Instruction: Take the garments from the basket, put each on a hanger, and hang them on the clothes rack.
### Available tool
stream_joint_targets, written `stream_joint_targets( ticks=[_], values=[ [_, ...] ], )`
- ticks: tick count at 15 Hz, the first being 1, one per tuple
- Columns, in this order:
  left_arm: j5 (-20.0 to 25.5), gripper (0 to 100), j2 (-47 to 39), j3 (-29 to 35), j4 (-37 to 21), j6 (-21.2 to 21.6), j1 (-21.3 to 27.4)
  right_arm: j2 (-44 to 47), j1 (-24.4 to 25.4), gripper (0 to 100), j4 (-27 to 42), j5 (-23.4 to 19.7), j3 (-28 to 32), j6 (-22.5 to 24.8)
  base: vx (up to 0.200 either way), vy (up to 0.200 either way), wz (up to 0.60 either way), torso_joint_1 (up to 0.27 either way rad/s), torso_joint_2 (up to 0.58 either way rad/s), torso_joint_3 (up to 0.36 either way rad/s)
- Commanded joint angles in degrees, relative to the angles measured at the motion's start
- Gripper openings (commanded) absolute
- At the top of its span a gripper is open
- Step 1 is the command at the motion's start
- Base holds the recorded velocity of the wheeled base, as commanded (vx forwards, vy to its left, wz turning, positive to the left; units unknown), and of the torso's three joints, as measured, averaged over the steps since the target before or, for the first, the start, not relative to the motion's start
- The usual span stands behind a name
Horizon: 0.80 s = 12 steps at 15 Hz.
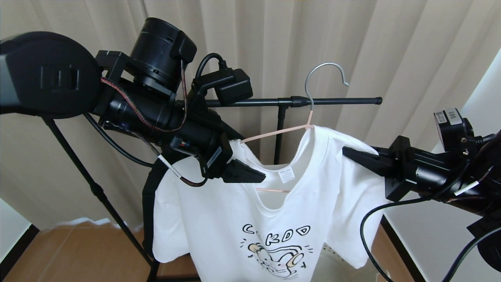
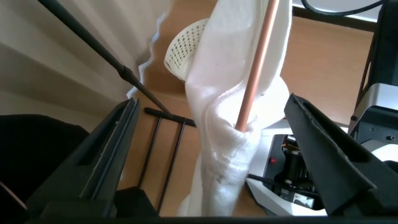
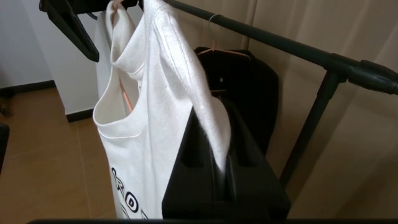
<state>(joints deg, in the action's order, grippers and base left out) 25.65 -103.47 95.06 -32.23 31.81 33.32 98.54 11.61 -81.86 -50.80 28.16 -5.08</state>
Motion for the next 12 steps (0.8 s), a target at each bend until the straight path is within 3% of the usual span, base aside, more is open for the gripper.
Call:
stream_joint_targets(
  ticks=[1,4,5,12],
  values=[
    [0.0,100,-0.3,0.1,0.0,0.0,0.3,-0.1,0.1,0,-0.1,0.0,0.1,0.0,0.000,0.000,0.00,0.000,0.00,0.000],
    [0.0,100,-0.2,0.2,0.0,0.0,0.3,-0.2,0.1,0,-0.1,0.0,0.1,0.0,0.000,0.000,0.00,0.000,0.00,0.000],
    [0.0,0,0.0,0.1,0.0,0.0,0.3,-0.2,0.1,0,-0.1,0.0,0.1,0.0,0.000,0.000,0.00,0.000,0.00,0.000],
    [0.0,0,1.3,-0.2,0.0,-0.1,0.1,-0.4,0.1,0,0.0,-0.1,0.1,0.0,0.000,0.000,0.00,0.000,0.00,0.000]
  ],
)
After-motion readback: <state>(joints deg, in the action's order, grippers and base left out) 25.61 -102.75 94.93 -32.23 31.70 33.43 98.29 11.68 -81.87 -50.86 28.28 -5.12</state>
